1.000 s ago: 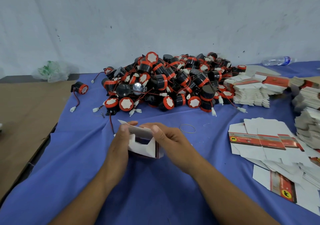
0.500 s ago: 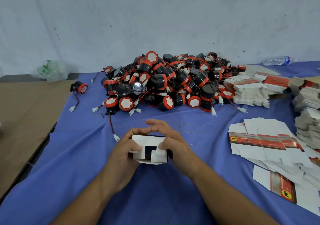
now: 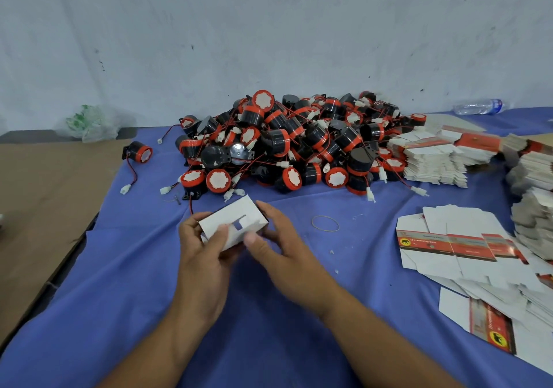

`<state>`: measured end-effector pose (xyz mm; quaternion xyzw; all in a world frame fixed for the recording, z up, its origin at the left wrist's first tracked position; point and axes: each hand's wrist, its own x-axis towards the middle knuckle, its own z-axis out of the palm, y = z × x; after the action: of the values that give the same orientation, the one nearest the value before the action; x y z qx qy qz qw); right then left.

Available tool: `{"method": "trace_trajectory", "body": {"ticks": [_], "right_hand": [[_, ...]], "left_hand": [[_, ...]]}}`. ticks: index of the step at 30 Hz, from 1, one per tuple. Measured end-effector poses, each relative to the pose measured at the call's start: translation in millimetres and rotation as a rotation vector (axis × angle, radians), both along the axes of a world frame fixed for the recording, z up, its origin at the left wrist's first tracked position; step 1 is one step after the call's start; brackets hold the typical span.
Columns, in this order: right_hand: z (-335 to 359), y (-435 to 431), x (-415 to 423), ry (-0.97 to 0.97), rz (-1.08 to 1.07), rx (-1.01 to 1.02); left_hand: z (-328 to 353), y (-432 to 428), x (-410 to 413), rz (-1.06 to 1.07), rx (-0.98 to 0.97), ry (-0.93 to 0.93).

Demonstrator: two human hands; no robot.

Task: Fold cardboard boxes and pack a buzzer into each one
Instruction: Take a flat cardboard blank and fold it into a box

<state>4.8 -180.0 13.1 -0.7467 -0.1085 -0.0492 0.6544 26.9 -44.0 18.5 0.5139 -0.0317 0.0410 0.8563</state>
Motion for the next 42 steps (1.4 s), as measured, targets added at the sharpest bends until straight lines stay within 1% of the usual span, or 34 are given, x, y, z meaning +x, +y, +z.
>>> {"method": "trace_trajectory", "body": {"ticks": [1,3,6,8,10,12,13,14,15,17,19,23,26,28,30,34,38,42], "right_hand": [[-1.2,3.5,0.0,-0.016,0.005,0.015],[-2.7,4.9,1.2,0.011,0.025,0.110],[-0.1,-2.7,3.8,0.109,0.016,0.286],[2.6,-8.3,7.7,0.125,-0.020,0.382],[7.7,-14.5,11.9,0.113,-0.084,0.426],[12.1,-23.2,14.3,0.117,-0.101,0.430],[14.1,-27.2,13.7,0.125,-0.065,0.431],[15.4,-31.0,12.4,0.134,-0.002,0.427],[16.4,-33.3,10.6,0.142,0.068,0.414],[17.8,-32.5,5.7,0.140,0.183,0.368],[18.0,-26.2,1.8,0.130,0.241,0.315],[18.8,-17.7,-1.3,0.119,0.227,0.263],[19.8,-16.5,-1.6,0.094,0.160,0.241],[18.5,-16.1,-0.8,0.065,0.095,0.139],[17.4,-15.2,-0.3,0.042,0.058,0.039],[17.1,-13.1,1.1,0.072,0.049,0.002],[22.0,-15.1,-0.3,0.039,0.070,-0.029],[25.5,-17.9,-4.3,-0.028,0.104,-0.021]], "left_hand": [[-2.4,-1.5,-1.6,-0.009,0.056,0.010],[-7.9,-3.1,-5.1,-0.036,0.252,-0.019],[-7.5,0.5,-10.4,-0.087,0.556,-0.216],[-4.4,3.7,-13.0,-0.120,0.748,-0.351],[-2.1,4.9,-14.5,-0.153,0.916,-0.445],[1.4,6.5,-15.6,-0.103,1.048,-0.567],[3.1,8.2,-15.2,-0.061,1.089,-0.609],[4.1,9.7,-14.0,-0.028,1.099,-0.637],[4.4,11.0,-13.1,-0.028,1.068,-0.633],[1.5,12.8,-12.7,-0.115,0.963,-0.574],[-1.7,14.0,-12.8,-0.140,0.985,-0.617],[5.1,16.8,-8.2,-0.076,1.094,-0.805],[7.2,19.0,-4.4,-0.047,1.202,-0.942],[8.5,18.0,-3.4,0.036,1.276,-0.982],[8.3,17.2,-2.2,0.138,1.316,-0.992],[7.4,20.0,1.8,0.294,1.356,-0.959],[8.6,17.2,-1.3,0.293,1.398,-0.889],[11.9,17.7,-5.4,0.288,1.342,-0.875]]}}
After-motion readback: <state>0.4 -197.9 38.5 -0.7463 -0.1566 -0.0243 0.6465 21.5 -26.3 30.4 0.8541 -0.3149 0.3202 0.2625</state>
